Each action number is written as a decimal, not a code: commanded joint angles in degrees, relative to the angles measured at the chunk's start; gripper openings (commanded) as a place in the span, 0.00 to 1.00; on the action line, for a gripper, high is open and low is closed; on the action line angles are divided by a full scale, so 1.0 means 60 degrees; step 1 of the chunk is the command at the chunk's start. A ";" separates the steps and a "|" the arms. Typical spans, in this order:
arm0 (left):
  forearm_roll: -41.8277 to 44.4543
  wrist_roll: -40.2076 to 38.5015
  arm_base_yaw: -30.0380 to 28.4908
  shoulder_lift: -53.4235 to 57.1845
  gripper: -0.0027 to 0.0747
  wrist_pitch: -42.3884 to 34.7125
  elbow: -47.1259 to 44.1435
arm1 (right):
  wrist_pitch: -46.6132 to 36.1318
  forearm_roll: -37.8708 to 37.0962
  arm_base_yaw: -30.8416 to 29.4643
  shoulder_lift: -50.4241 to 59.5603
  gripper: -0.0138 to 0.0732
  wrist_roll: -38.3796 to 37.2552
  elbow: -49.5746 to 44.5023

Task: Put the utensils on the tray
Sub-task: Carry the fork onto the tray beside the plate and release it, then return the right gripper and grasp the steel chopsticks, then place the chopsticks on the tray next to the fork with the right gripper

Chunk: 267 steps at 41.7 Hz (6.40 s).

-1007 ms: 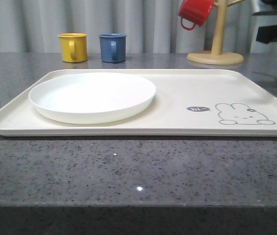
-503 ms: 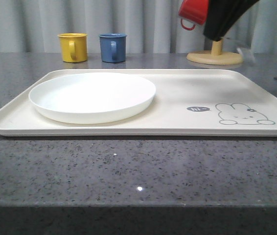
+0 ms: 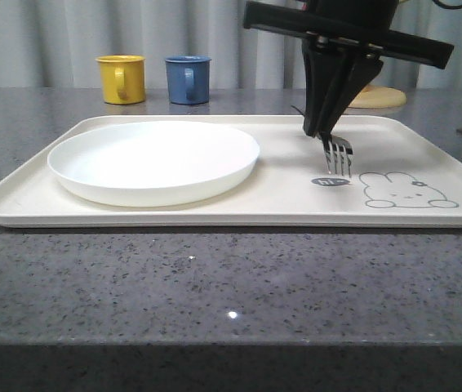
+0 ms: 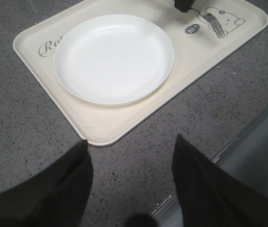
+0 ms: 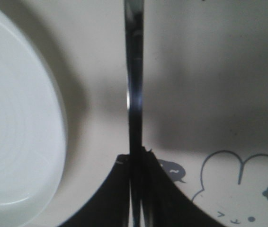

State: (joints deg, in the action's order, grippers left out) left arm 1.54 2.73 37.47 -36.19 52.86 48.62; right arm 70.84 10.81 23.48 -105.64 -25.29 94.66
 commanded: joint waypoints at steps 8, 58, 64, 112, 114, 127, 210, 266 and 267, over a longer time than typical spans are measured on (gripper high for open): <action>-0.0077 -0.0072 0.0080 -0.0025 0.50 -0.0683 0.0234 | -0.0103 0.0007 -0.0009 -0.0003 0.14 -0.0388 0.0320; -0.0077 -0.0072 0.0080 -0.0025 0.50 -0.0683 0.0234 | 0.1034 -0.2160 -0.2495 0.3149 0.46 0.3227 -0.0749; -0.0077 -0.0072 0.0080 -0.0025 0.50 -0.0683 0.0234 | 0.0991 -0.1801 -0.3939 0.3127 0.46 0.4594 -0.1316; -0.0077 -0.0072 0.0080 -0.0025 0.50 -0.0683 0.0234 | 0.0058 -0.0302 -0.5209 0.1101 0.46 0.6128 -0.1610; -0.0077 -0.0072 0.0080 -0.0025 0.50 -0.0683 0.0234 | 0.0058 -0.0293 -0.5209 0.1032 0.46 0.6128 -0.1610; -0.0077 -0.0072 0.0080 -0.0025 0.50 -0.0683 0.0234 | -0.0170 -0.0293 -0.5209 0.1012 0.46 0.6128 -0.1610; -0.0077 -0.0072 0.0080 -0.0025 0.50 -0.0683 0.0234 | 0.0659 0.0412 -0.5162 0.1302 0.23 0.5953 -0.1212; -0.0077 -0.0072 0.0080 -0.0025 0.50 -0.0683 0.0234 | 0.0338 -0.0006 -0.1336 0.0514 0.46 0.1015 -0.1215; -0.0077 -0.0072 0.0080 -0.0025 0.50 -0.0683 0.0234 | 0.0306 -0.0046 -0.1336 0.0555 0.48 0.1050 -0.1215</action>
State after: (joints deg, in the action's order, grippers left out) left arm 1.43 2.60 37.47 -36.19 52.86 48.62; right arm 70.26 13.40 15.57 -104.40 -19.01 86.04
